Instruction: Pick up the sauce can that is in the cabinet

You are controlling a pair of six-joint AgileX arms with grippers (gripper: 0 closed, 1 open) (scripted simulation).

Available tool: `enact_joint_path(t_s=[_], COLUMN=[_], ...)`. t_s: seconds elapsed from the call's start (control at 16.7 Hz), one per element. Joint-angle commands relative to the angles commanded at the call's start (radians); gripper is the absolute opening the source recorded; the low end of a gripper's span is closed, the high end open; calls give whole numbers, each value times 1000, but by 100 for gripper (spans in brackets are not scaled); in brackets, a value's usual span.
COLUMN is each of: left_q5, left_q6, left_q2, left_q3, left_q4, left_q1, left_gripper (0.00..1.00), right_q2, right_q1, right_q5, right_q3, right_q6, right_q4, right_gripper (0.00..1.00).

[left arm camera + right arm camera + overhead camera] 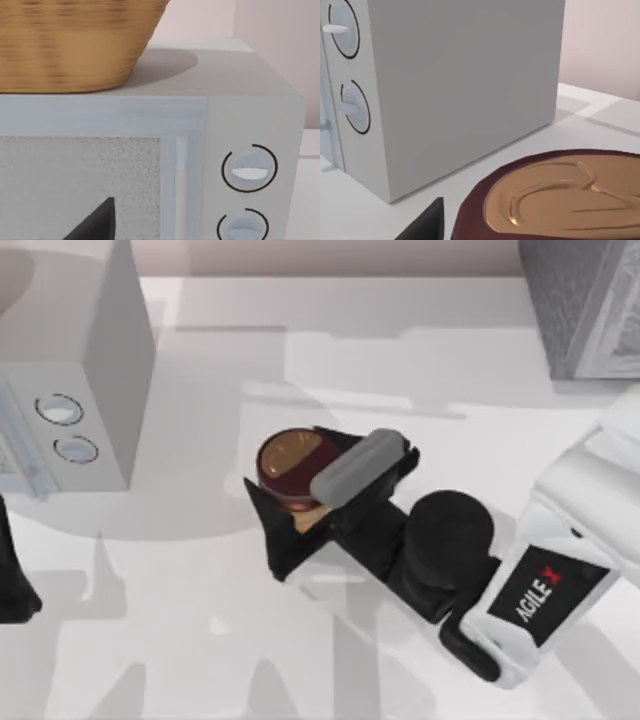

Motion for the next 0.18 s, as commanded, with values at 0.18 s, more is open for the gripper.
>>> enact_joint_path(t_s=[0.18], left_q5=[0], left_q6=[0], left_q2=[0], left_q3=[0], left_q4=[0], left_q1=[0], left_gripper=[100], right_q2=[0], right_q1=[0], right_q5=[0], right_q3=[0], right_q6=[0], right_q4=[0], right_gripper=[100])
